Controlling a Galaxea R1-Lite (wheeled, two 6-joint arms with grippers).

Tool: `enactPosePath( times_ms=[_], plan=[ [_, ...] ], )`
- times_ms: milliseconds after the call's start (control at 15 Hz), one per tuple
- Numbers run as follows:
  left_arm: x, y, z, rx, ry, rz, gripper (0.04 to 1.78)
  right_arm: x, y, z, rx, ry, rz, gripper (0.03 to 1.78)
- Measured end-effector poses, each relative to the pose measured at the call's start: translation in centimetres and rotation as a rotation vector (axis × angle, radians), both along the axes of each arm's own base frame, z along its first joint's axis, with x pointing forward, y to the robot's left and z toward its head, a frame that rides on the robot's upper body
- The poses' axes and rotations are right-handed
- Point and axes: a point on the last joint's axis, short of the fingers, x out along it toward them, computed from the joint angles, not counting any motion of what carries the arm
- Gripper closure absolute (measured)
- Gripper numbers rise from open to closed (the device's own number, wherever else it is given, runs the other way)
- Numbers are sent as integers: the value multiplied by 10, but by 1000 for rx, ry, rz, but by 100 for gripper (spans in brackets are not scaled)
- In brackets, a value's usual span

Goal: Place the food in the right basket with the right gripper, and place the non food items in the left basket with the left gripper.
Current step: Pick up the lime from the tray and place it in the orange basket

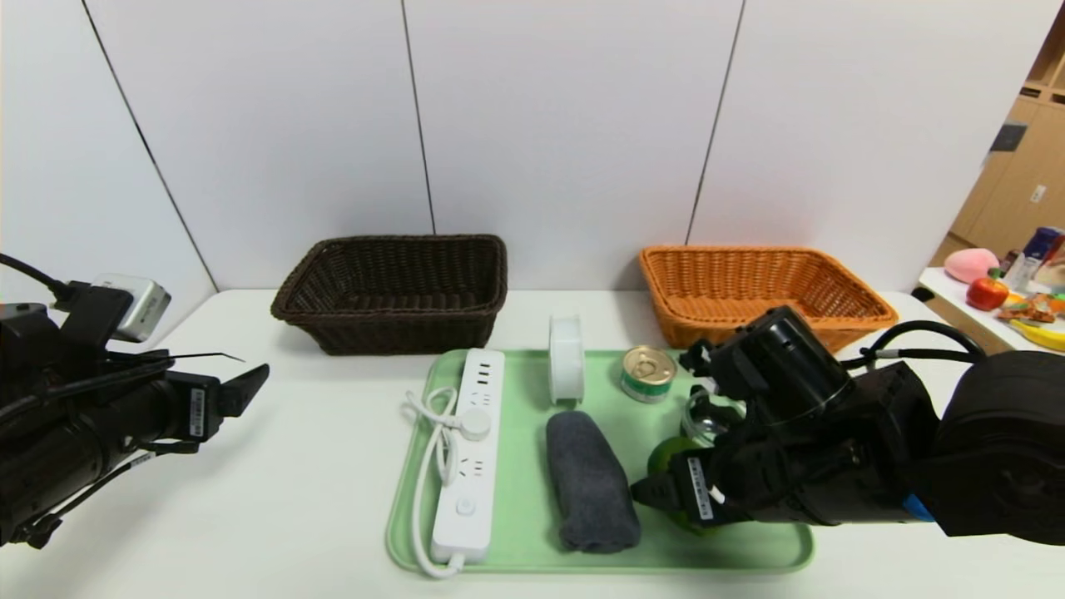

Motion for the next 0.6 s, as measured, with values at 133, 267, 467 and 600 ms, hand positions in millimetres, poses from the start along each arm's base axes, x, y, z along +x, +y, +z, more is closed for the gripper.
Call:
enactPosePath(
  times_ms=[133, 267, 467, 600],
  plan=[
    [0, 0, 0, -1, 1, 0, 13, 1, 2, -3, 2, -4, 2, 40],
    [0, 0, 0, -1, 1, 0, 13, 1, 2, -3, 2, -3, 2, 69],
    [0, 0, 0, -1, 1, -1, 13, 1, 2, -3, 1, -3, 3, 81],
    [0, 0, 0, -2, 1, 0, 13, -2, 2, 1, 10, -17, 13, 82]
  ],
)
